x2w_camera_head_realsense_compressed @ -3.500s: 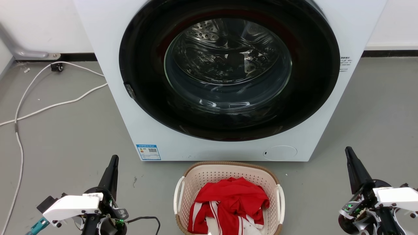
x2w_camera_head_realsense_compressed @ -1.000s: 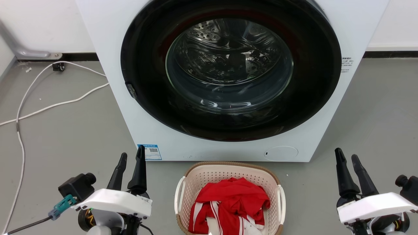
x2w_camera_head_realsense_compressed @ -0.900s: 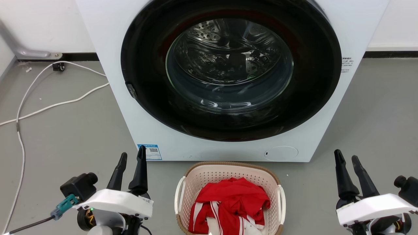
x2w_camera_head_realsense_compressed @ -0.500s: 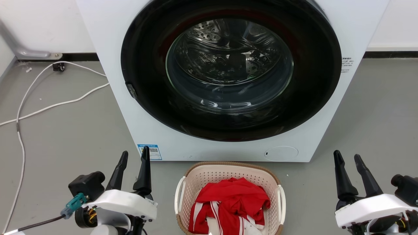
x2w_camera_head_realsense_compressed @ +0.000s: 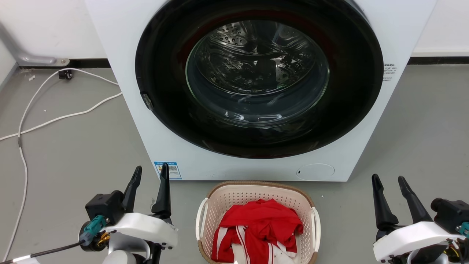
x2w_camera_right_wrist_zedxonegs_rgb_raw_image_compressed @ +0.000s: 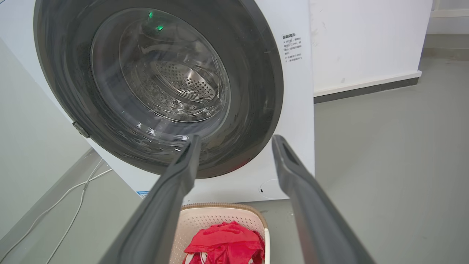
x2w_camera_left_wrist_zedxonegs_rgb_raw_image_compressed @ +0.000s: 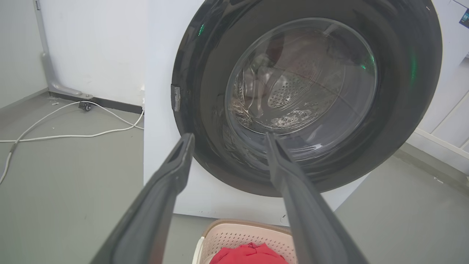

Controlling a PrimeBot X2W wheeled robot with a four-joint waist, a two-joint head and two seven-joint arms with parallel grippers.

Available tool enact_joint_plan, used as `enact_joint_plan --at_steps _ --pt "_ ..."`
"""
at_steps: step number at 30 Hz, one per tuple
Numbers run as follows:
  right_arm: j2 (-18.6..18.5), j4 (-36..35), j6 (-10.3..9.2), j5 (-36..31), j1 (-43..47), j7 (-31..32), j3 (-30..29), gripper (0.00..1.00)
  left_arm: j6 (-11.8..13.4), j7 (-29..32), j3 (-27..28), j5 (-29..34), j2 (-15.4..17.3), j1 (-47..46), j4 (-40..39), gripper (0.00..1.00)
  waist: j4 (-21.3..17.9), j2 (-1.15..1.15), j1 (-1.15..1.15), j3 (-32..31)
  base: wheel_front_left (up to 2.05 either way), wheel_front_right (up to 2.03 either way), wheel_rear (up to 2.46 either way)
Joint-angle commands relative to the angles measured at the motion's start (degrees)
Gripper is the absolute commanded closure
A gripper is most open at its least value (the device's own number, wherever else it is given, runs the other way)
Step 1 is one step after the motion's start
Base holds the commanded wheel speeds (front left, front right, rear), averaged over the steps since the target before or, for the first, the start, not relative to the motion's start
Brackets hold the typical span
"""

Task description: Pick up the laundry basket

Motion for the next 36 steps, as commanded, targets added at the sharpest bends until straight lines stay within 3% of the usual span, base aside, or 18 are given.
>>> enact_joint_plan --at_steps 1,36 --pt "0.2 -0.7 0.00 -2.1 0.1 -0.6 -0.1 0.00 0.3 -0.7 -0.2 1.9 0.2 -0.8 -0.1 0.00 0.0 0.00 -0.01 0.0 0.00 0.00 0.00" --pt "0.4 -2.6 -0.01 -18.2 1.0 -2.7 0.0 0.00 2.1 -4.3 -1.2 15.8 -0.1 -1.6 1.7 0.00 -0.1 0.00 -0.01 1.3 0.00 0.00 0.00"
